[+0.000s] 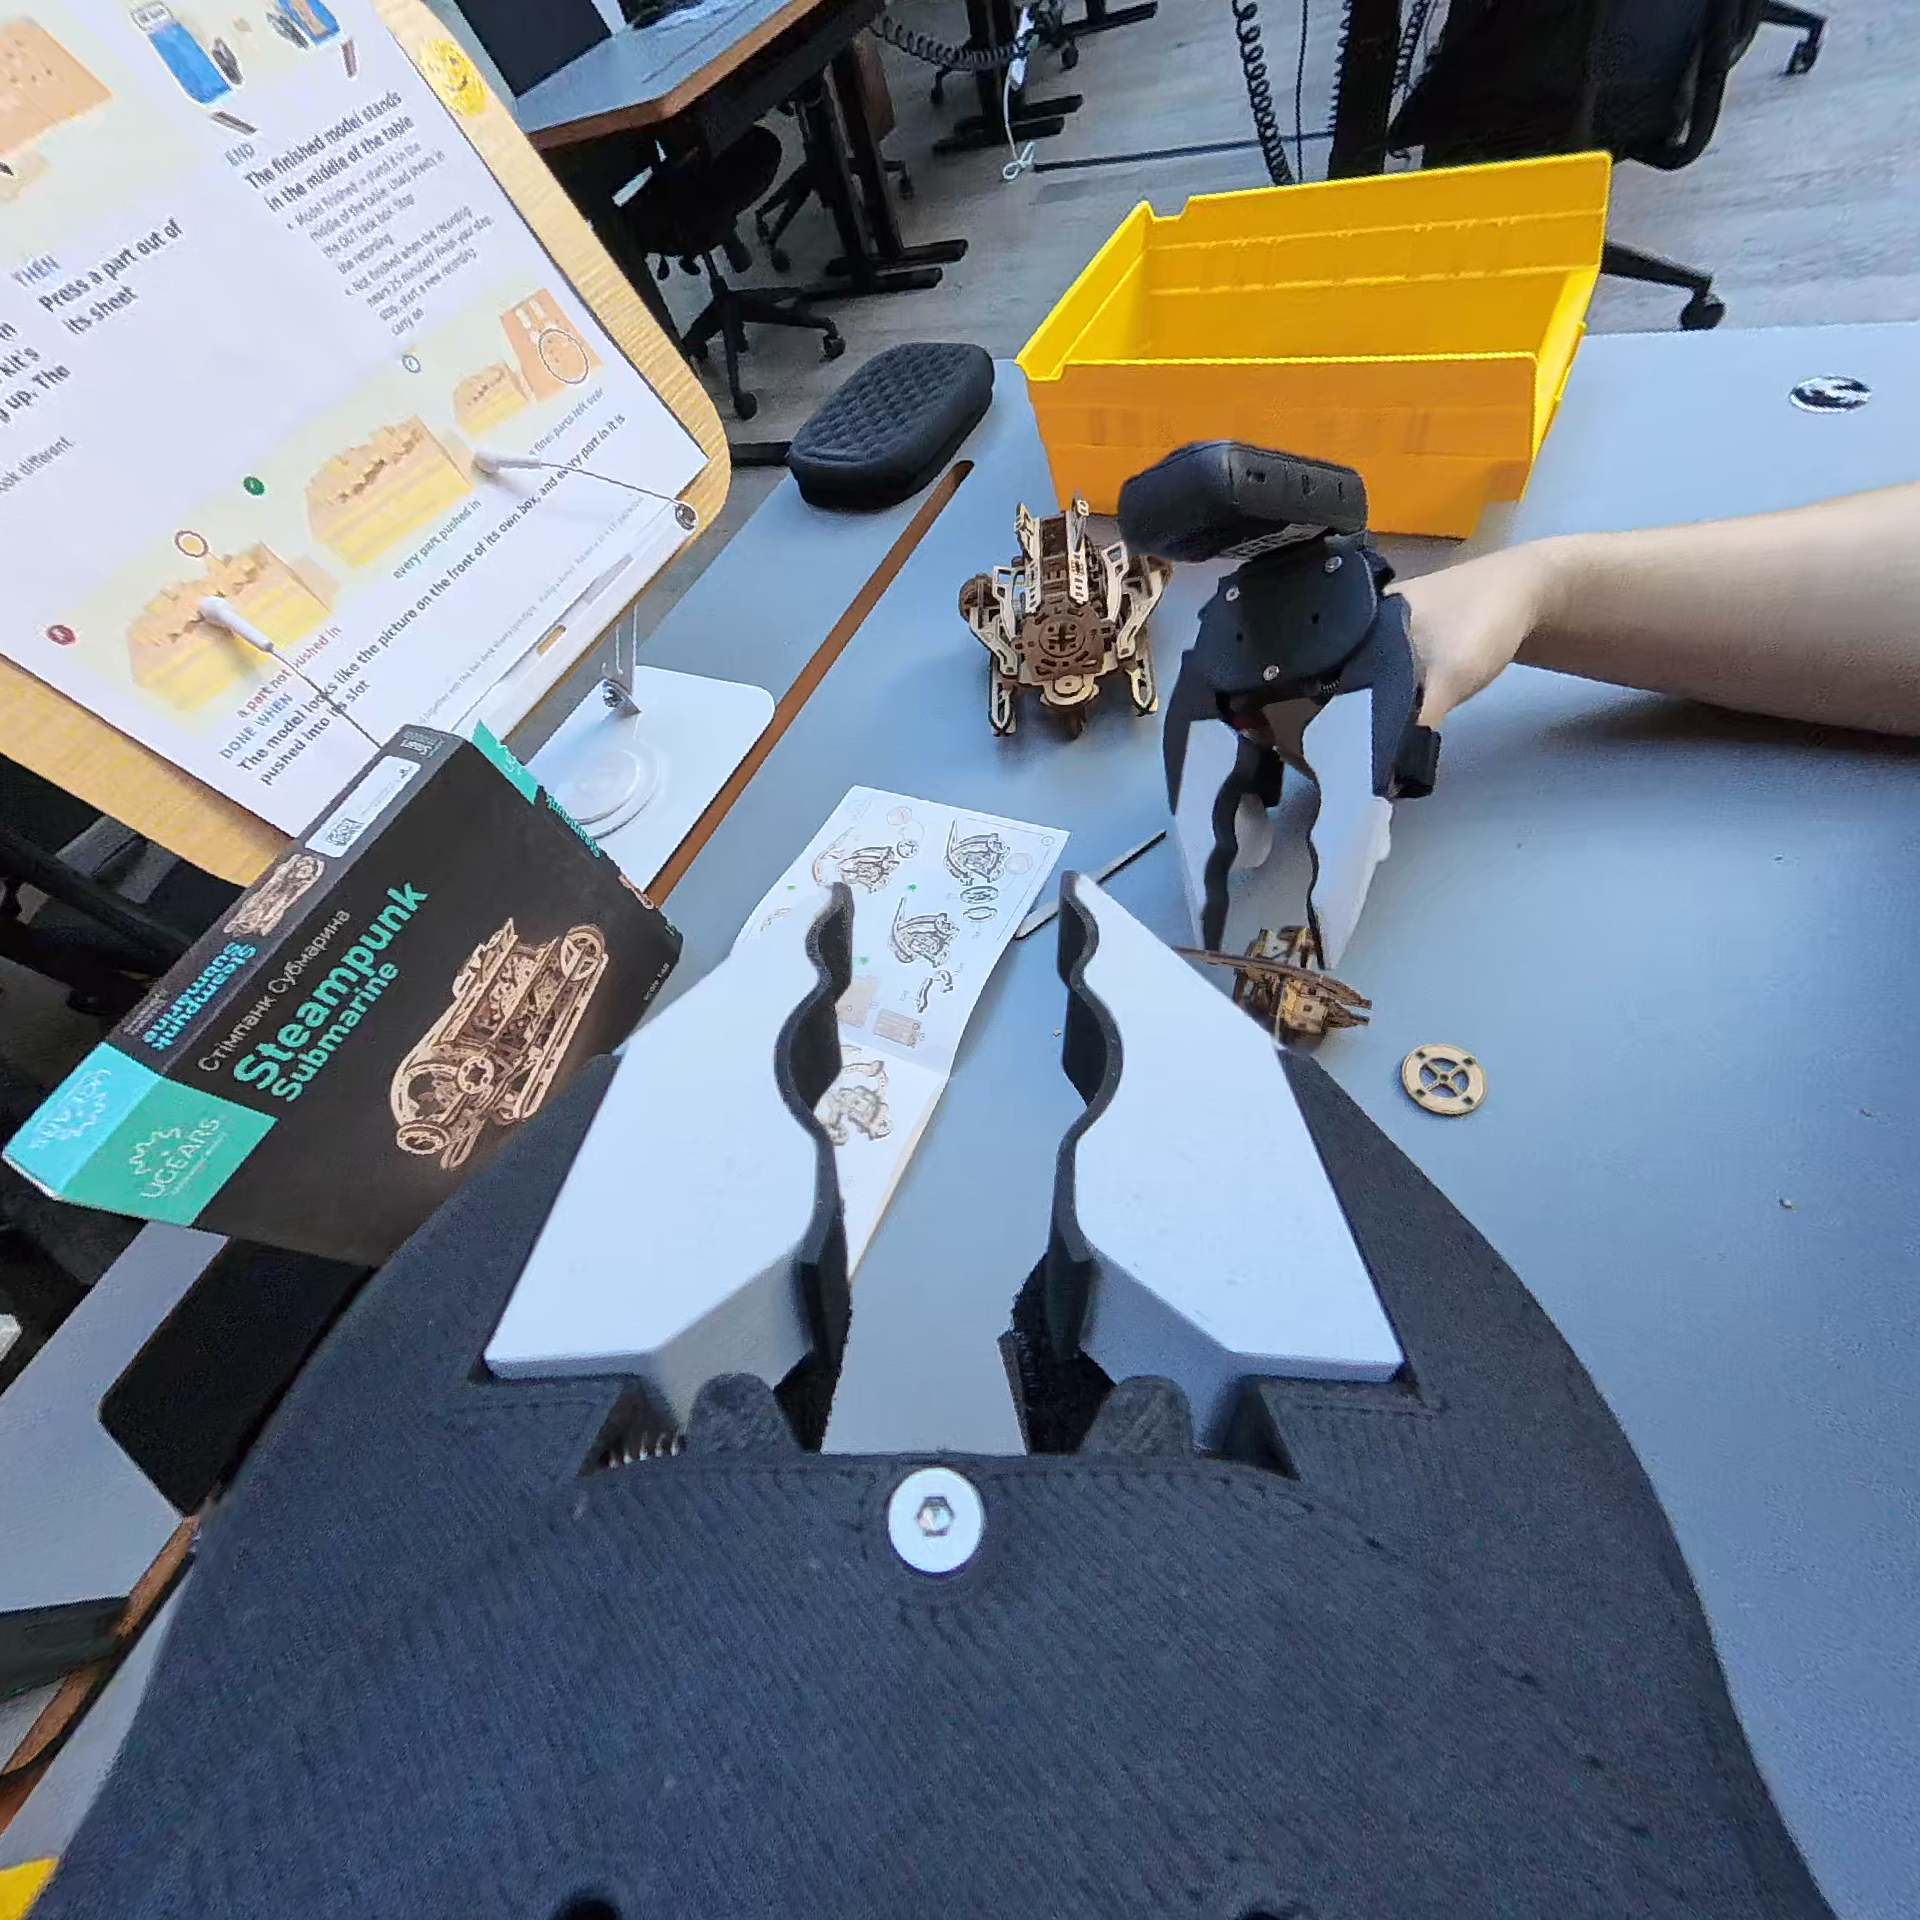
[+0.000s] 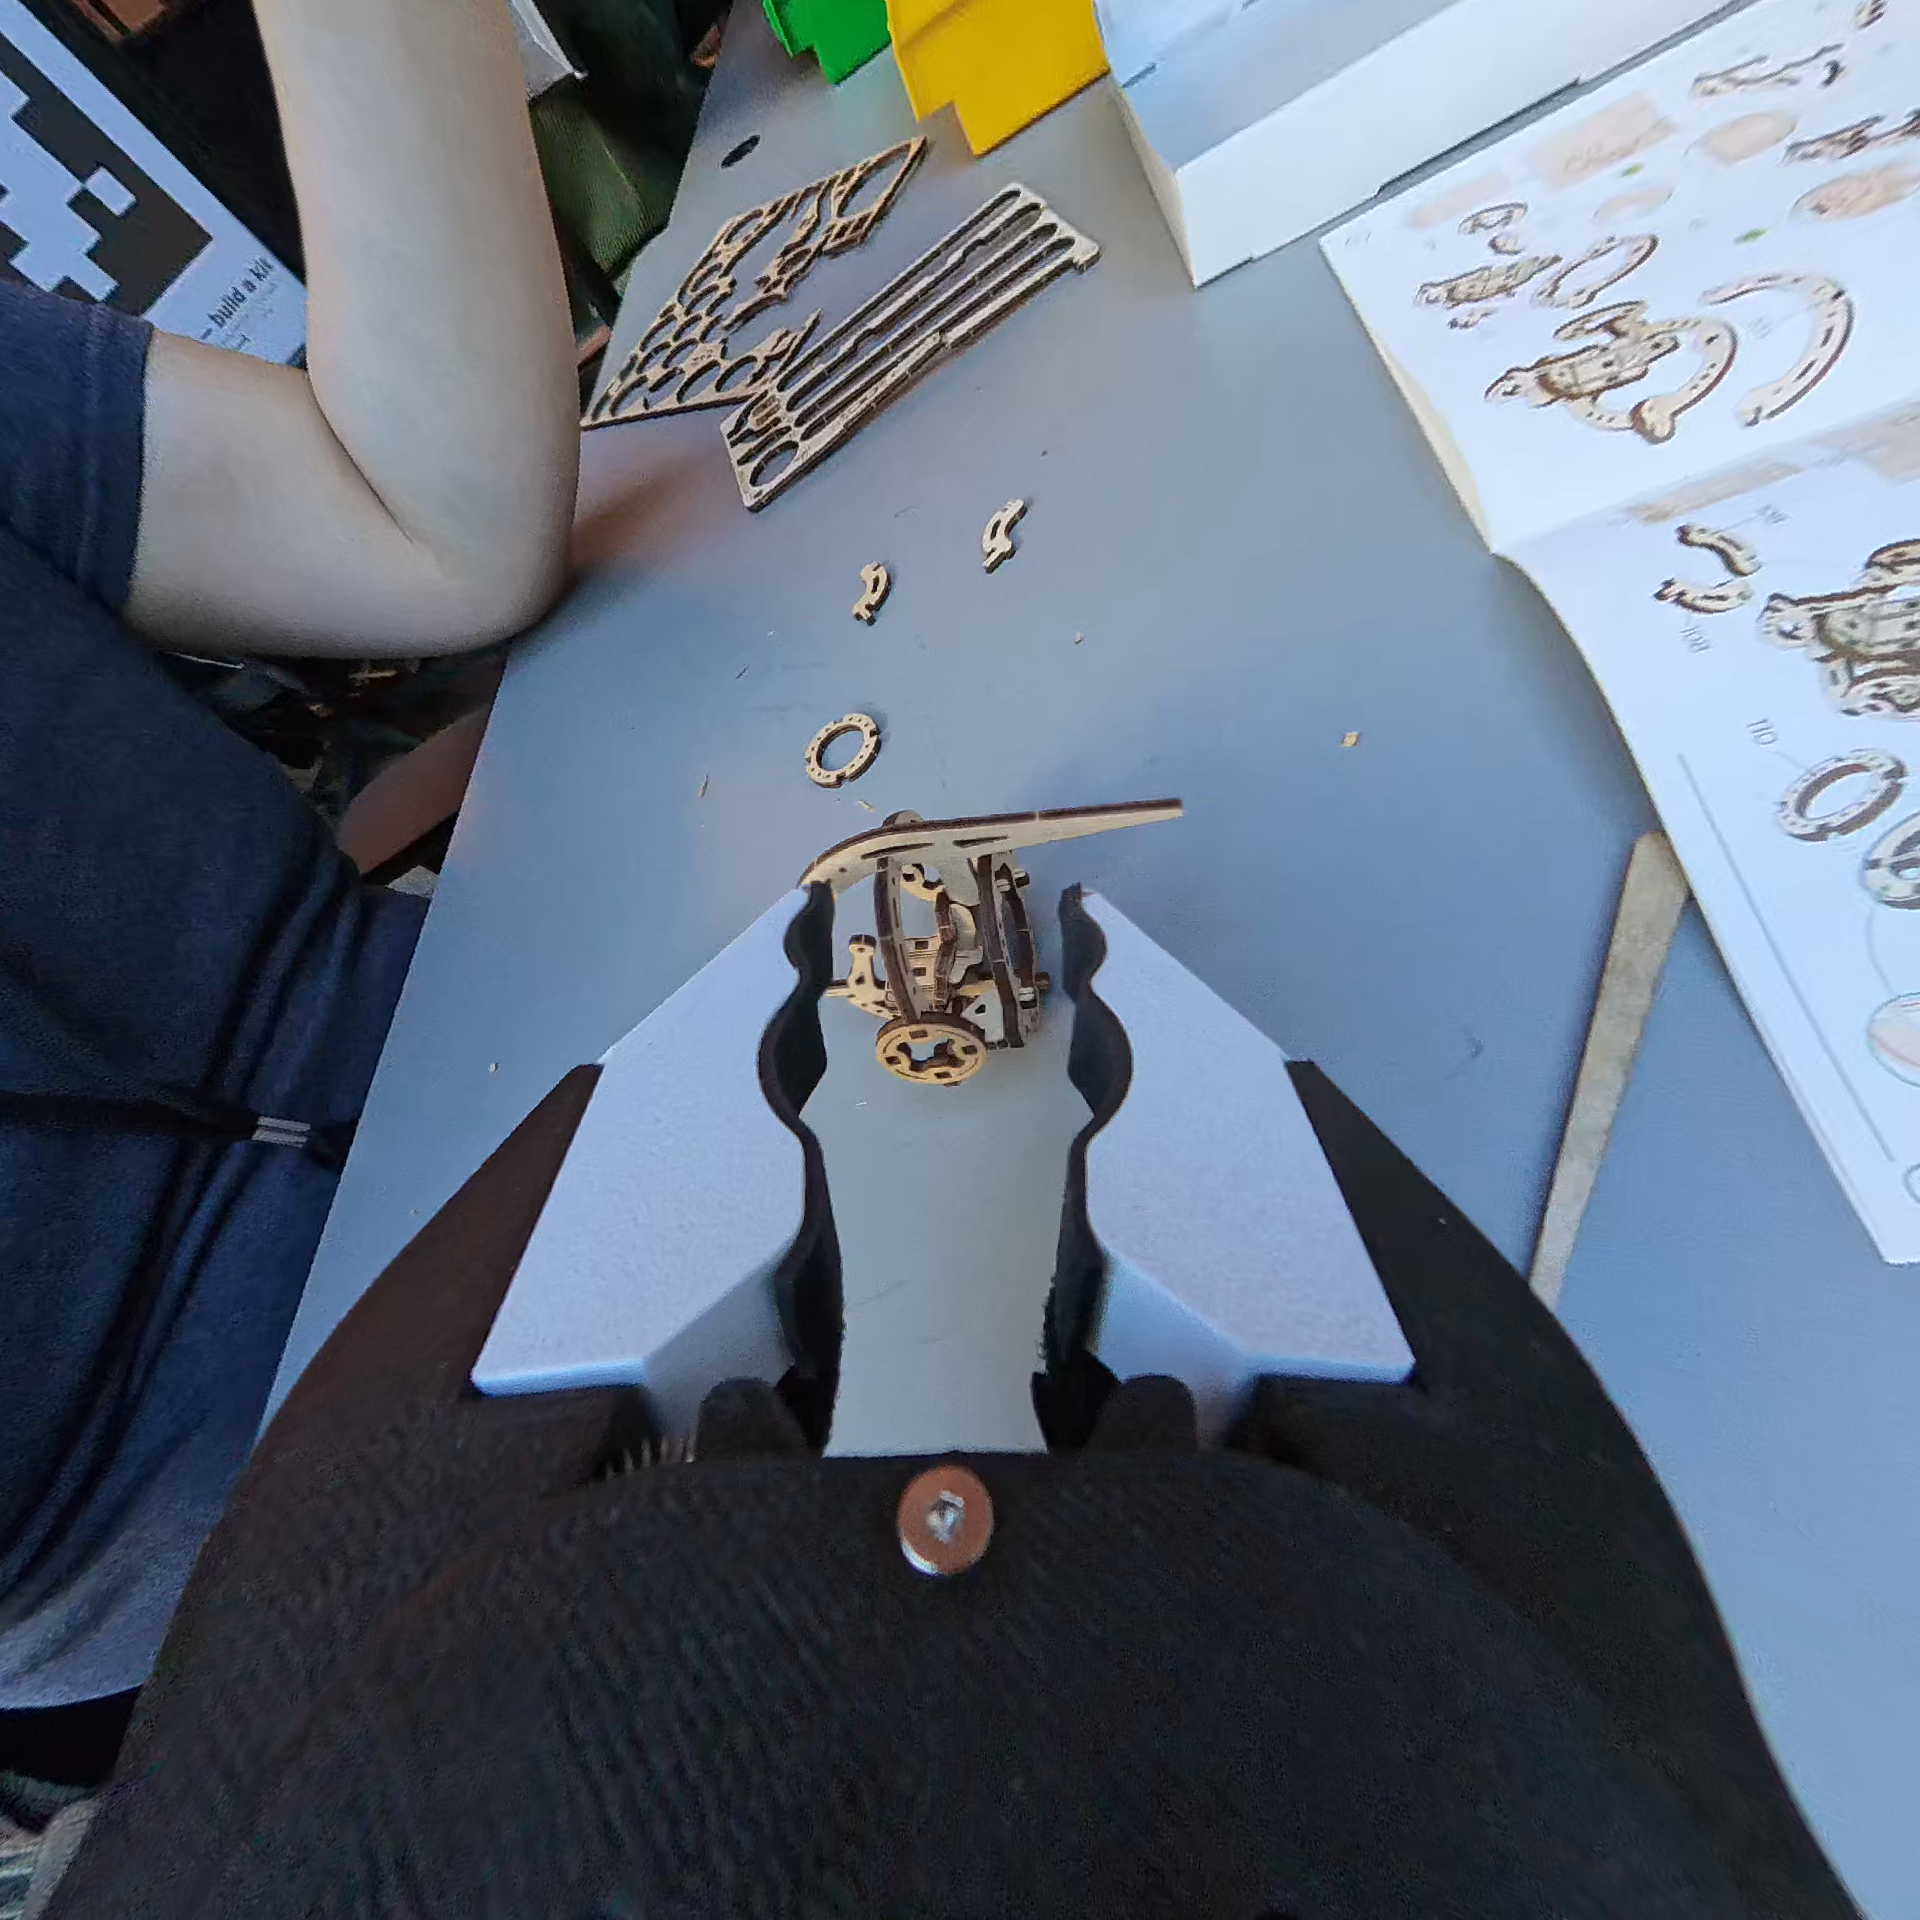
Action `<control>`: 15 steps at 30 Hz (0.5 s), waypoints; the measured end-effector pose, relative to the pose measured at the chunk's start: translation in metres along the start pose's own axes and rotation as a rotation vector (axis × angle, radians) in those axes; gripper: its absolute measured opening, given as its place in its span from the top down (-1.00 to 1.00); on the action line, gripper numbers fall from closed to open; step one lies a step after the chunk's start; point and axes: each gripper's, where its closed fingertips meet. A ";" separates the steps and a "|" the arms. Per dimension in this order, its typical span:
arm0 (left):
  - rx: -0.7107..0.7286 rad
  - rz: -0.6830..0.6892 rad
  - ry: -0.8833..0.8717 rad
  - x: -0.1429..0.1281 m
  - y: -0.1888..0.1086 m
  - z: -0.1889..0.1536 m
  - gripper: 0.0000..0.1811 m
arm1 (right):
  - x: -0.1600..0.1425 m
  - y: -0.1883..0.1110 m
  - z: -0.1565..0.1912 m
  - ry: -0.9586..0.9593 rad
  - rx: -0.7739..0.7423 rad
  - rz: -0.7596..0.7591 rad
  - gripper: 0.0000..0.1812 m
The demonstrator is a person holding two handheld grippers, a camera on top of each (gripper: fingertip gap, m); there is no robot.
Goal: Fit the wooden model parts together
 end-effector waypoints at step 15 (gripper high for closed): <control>0.073 -0.033 -0.115 -0.001 -0.015 0.025 0.60 | 0.045 -0.040 -0.037 0.016 -0.326 -0.260 0.76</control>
Point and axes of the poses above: each gripper's, where its closed fingertips meet, y out along the fingers, x out of its top, z = x × y across the jaws, and after that the axes turned 2 degrees about -z, right-handed
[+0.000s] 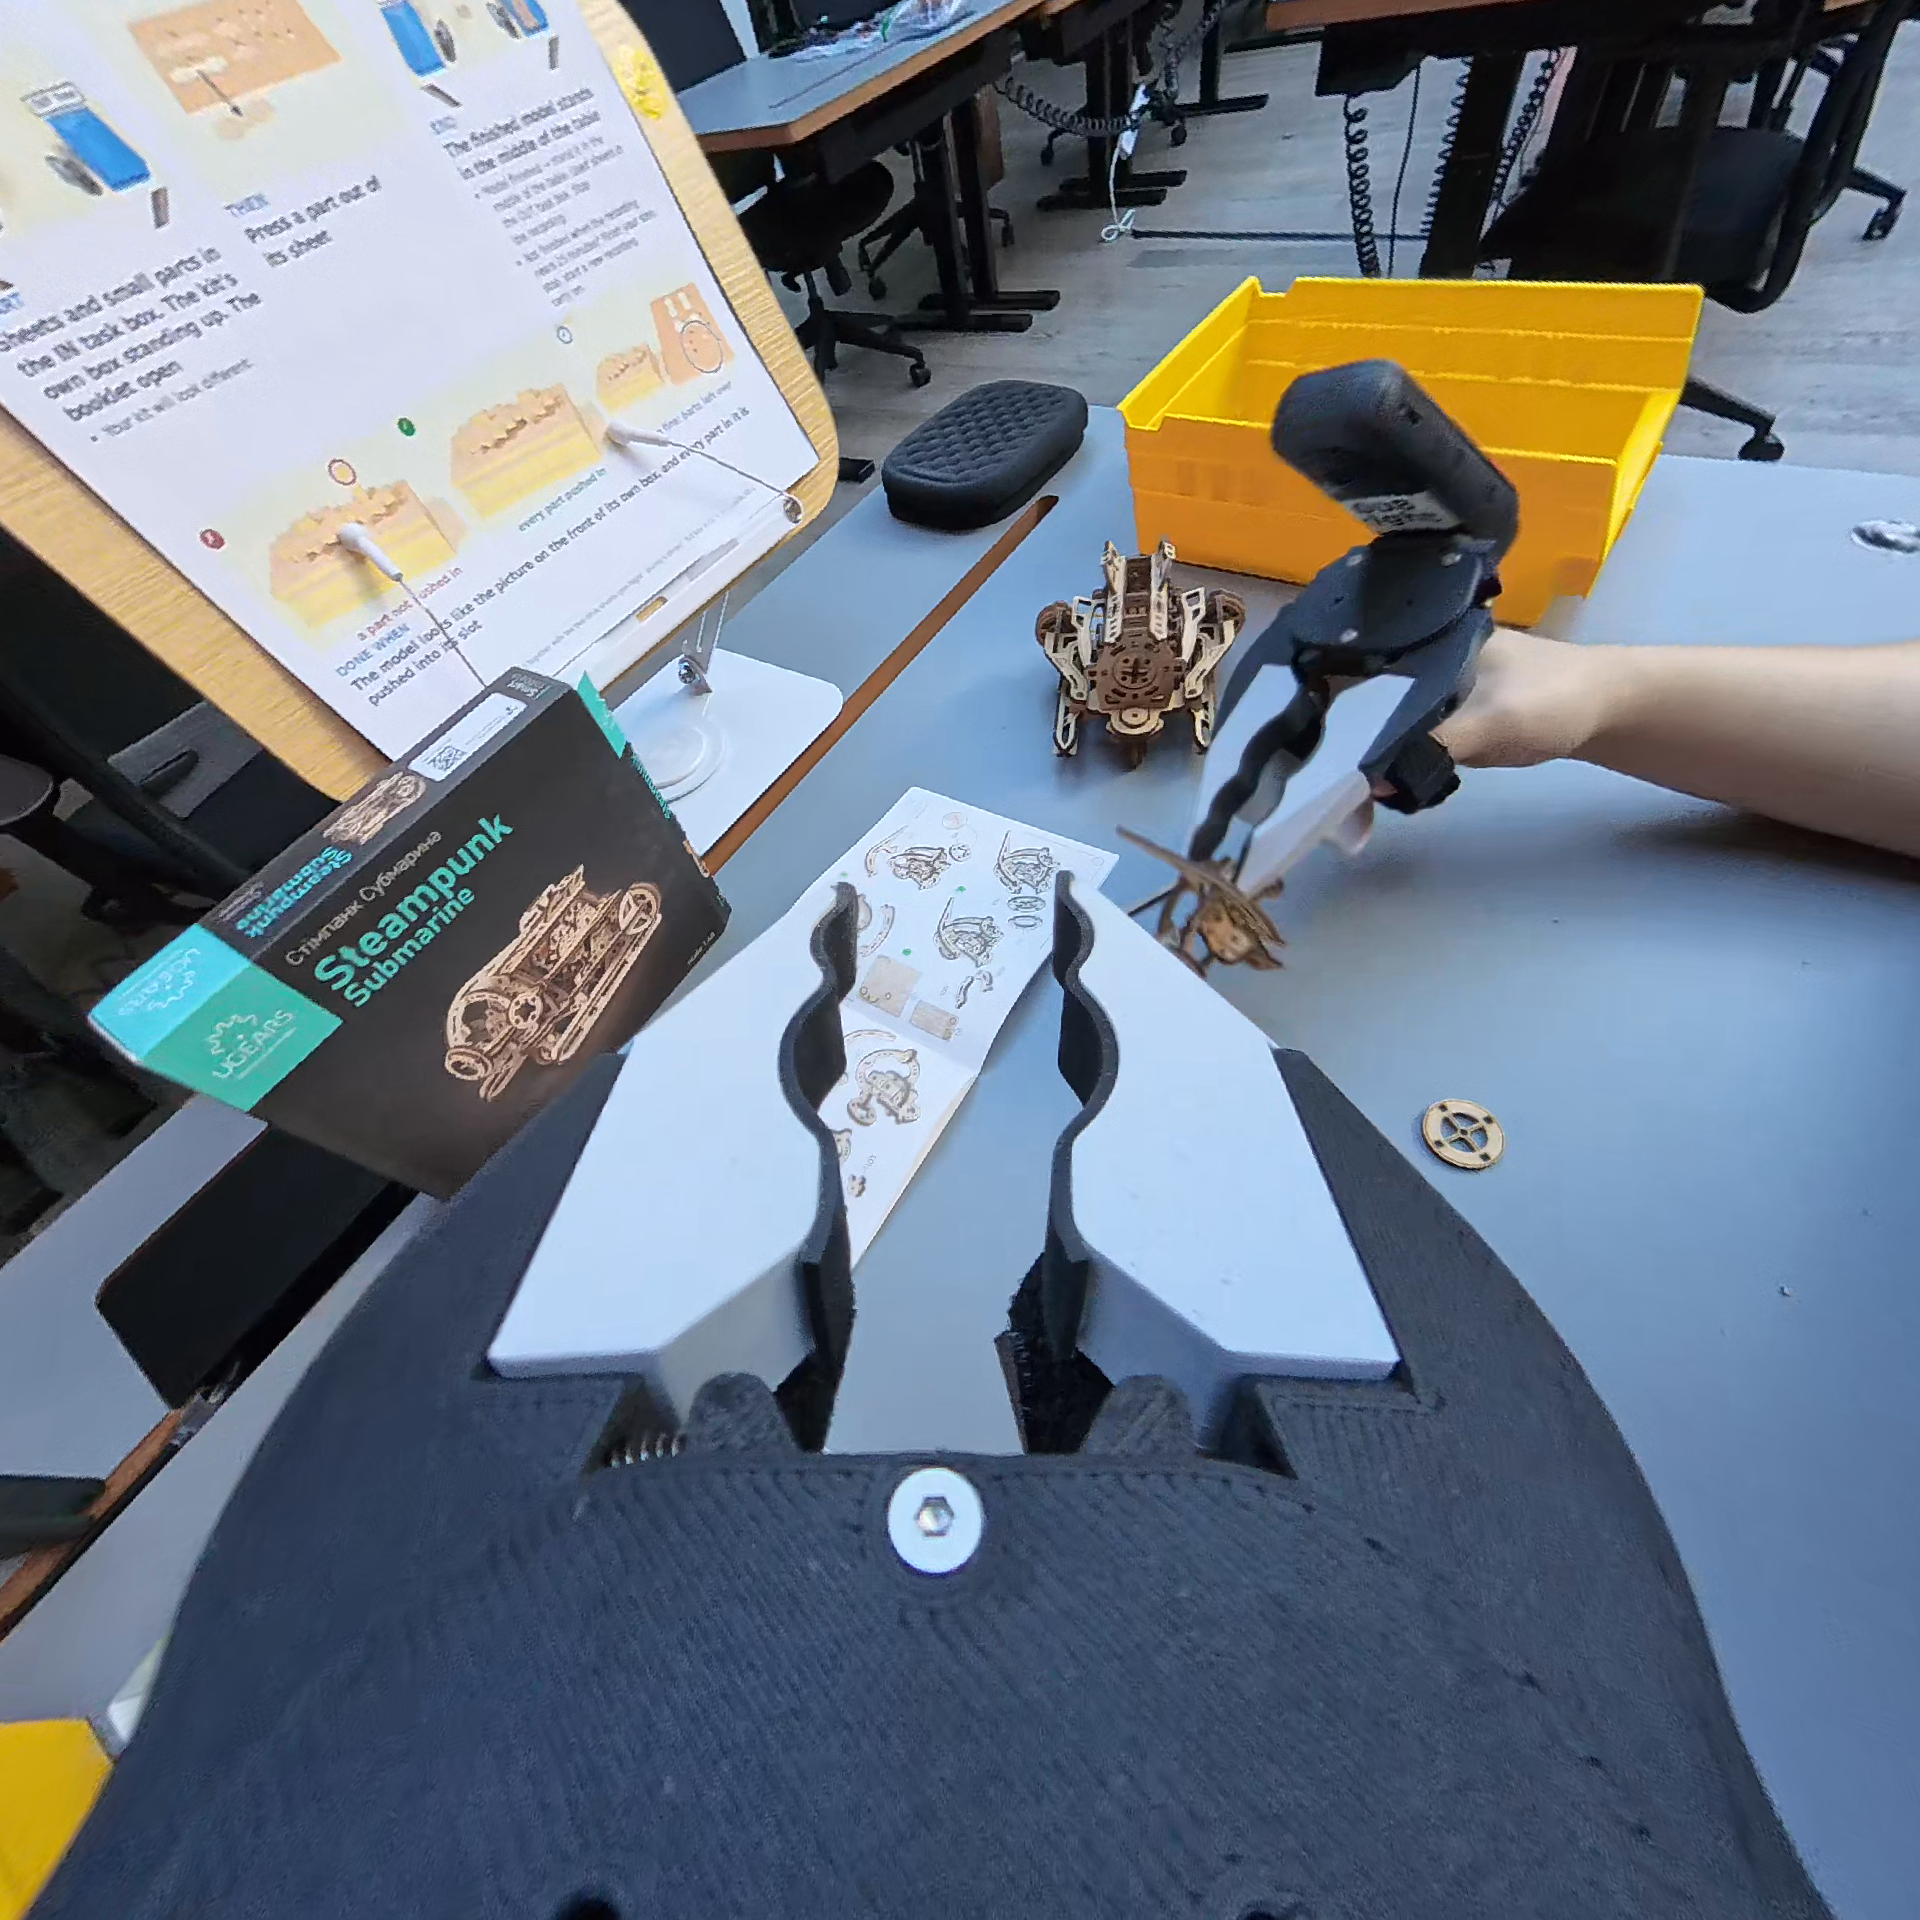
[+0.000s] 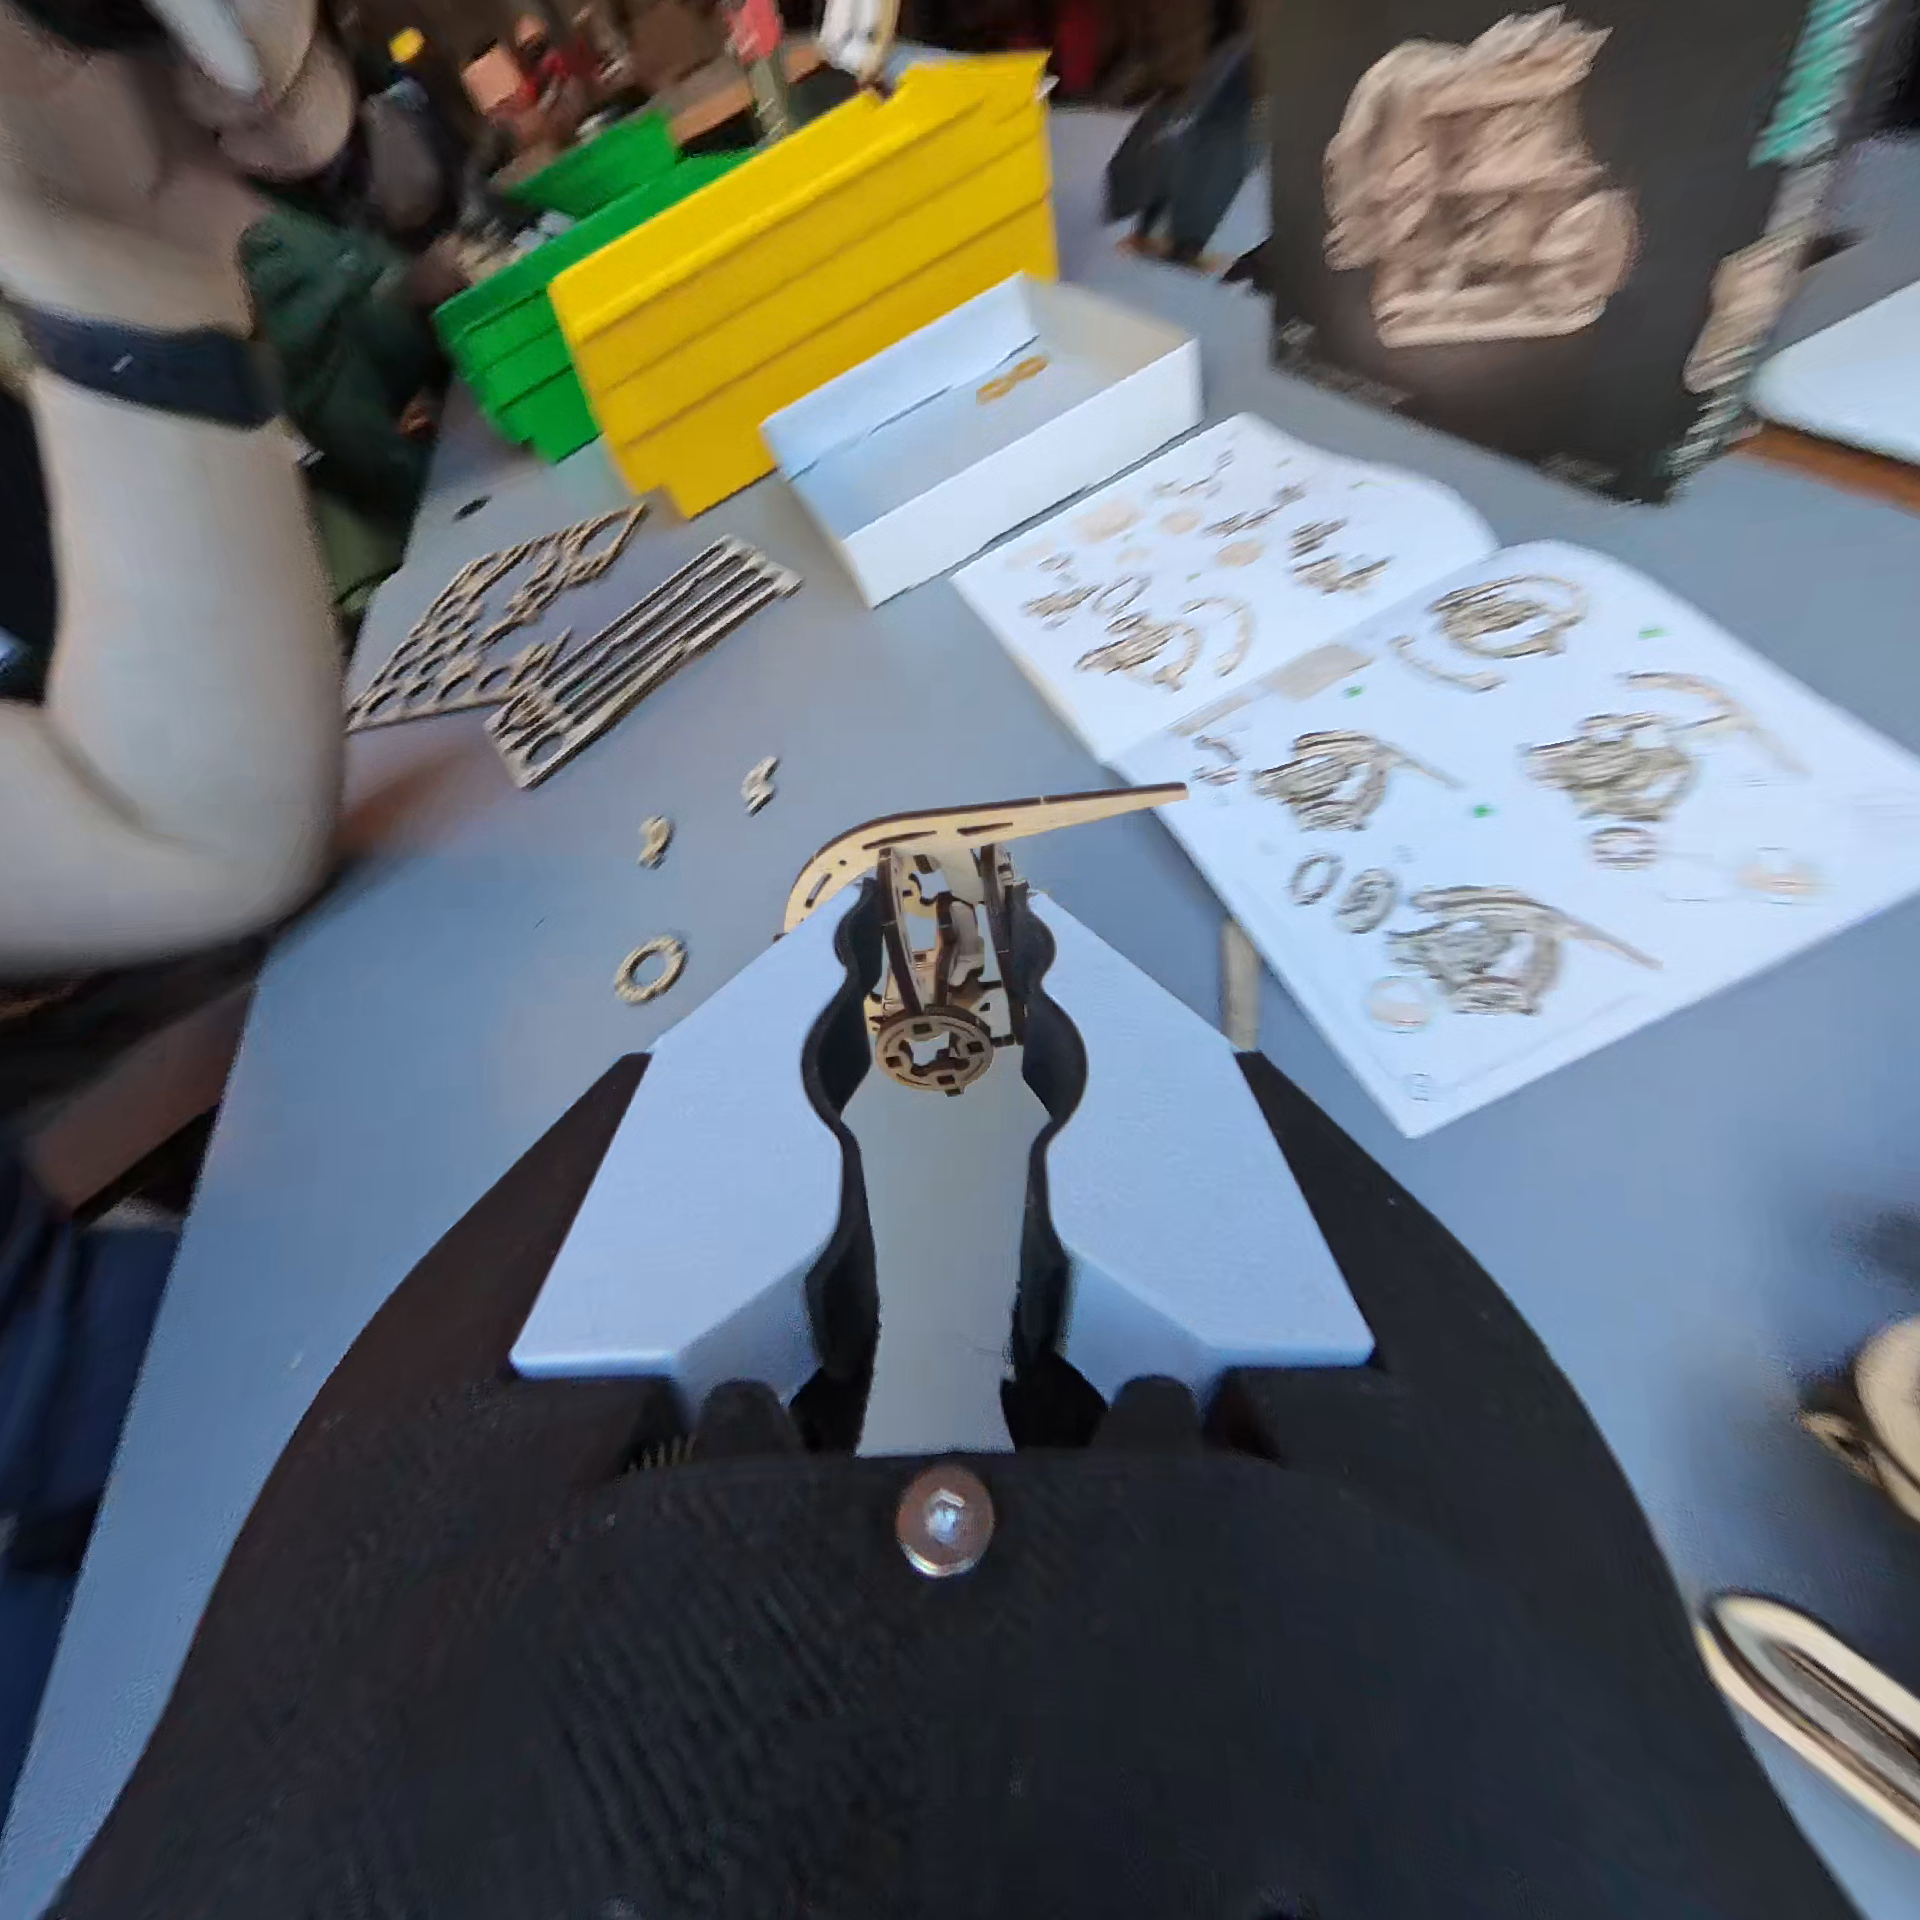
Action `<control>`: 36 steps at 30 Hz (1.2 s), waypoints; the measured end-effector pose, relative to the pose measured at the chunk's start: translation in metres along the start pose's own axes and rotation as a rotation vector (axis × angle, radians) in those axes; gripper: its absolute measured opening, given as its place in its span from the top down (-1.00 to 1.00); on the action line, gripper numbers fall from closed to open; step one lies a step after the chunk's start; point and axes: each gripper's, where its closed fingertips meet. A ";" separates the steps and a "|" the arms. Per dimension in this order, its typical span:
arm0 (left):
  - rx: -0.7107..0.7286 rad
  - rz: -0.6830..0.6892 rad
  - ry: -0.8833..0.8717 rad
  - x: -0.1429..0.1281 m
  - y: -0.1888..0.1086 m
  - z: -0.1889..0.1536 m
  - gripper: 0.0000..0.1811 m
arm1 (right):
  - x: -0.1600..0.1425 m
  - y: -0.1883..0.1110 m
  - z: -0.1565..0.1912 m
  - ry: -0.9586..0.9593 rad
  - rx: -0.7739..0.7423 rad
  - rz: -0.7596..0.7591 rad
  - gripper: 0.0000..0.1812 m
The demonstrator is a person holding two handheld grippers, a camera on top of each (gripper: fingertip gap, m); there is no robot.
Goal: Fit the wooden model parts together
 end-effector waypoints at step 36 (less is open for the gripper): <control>-0.121 0.377 -0.087 -0.220 -0.002 -0.071 0.61 | 0.004 -0.016 -0.028 0.194 -0.264 -0.302 0.76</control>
Point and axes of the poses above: each gripper's, where its closed fingertips meet, y out along the fingers, x out of its top, z = x × y across the jaws, and after that the axes turned 2 degrees about -z, right-handed
